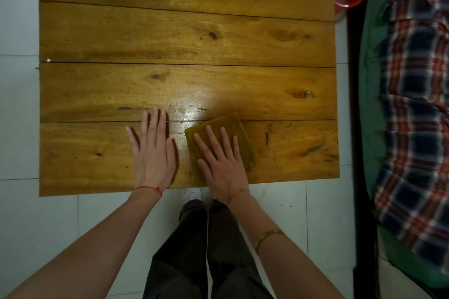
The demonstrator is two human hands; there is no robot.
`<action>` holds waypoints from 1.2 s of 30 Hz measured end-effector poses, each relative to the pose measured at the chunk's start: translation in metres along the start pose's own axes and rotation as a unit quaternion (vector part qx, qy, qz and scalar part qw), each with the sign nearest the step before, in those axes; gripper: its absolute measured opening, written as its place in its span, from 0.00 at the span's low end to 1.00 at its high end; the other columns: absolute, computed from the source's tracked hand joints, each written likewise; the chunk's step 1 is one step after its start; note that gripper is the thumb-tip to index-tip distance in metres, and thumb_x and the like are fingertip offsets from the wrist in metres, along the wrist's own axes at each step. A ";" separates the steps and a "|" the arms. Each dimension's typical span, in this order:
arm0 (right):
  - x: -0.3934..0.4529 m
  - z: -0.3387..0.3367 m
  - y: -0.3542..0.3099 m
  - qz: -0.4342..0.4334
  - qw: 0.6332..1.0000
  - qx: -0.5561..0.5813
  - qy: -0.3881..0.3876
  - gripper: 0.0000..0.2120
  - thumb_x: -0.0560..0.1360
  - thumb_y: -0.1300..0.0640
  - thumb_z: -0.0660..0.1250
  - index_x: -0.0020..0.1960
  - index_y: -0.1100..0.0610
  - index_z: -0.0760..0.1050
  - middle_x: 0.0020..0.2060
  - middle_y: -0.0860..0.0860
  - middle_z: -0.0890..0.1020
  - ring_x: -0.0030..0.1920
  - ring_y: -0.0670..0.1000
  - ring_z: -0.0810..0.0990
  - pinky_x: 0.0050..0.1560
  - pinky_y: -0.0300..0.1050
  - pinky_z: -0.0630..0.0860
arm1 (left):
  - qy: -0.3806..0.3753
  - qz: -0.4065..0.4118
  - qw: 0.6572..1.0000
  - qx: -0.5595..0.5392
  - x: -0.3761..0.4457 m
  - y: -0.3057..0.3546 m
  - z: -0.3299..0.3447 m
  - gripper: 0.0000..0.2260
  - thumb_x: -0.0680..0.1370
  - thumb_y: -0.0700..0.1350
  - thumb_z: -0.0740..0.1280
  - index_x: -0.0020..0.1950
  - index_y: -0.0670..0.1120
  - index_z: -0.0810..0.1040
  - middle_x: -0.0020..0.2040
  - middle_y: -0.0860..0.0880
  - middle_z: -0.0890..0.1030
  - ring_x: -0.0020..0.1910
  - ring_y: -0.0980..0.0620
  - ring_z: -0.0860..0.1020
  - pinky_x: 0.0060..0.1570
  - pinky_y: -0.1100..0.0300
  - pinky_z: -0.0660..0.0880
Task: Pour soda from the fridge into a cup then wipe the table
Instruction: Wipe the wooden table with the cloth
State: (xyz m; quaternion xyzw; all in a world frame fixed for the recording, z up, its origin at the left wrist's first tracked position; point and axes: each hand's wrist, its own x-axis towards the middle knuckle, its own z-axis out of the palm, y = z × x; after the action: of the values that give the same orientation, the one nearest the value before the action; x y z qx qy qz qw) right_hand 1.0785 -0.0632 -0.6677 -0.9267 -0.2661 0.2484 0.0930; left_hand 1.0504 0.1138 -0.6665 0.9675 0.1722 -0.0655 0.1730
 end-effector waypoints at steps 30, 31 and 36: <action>0.204 -0.079 0.007 0.094 0.989 0.008 0.111 0.26 0.84 0.46 0.43 0.79 0.45 0.40 0.79 0.48 0.41 0.79 0.57 0.36 0.77 0.60 0.38 | 0.004 0.025 0.998 0.062 0.187 -0.014 -0.013 0.26 0.84 0.49 0.46 0.81 0.46 0.47 0.82 0.49 0.47 0.80 0.48 0.43 0.75 0.35 0.44; 0.198 -0.080 0.016 0.058 0.993 -0.002 0.103 0.26 0.84 0.45 0.44 0.80 0.44 0.41 0.80 0.47 0.42 0.79 0.56 0.37 0.78 0.59 0.39 | 0.001 0.023 0.998 0.057 0.187 -0.014 -0.013 0.26 0.83 0.49 0.46 0.81 0.46 0.47 0.82 0.49 0.47 0.80 0.49 0.43 0.75 0.35 0.44; 0.230 -0.107 0.065 0.104 0.988 -0.014 0.118 0.26 0.83 0.46 0.45 0.80 0.45 0.43 0.80 0.47 0.44 0.79 0.56 0.40 0.78 0.59 0.42 | -0.009 0.014 0.999 0.045 0.188 -0.012 -0.018 0.27 0.82 0.50 0.46 0.81 0.46 0.48 0.82 0.49 0.48 0.80 0.49 0.44 0.76 0.36 0.45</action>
State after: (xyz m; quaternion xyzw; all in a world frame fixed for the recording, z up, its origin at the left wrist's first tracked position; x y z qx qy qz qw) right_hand 1.3312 0.0018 -0.6895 -0.9733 -0.1593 0.1421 0.0848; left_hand 1.2226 0.1892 -0.6888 0.9760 0.1536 -0.0797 0.1321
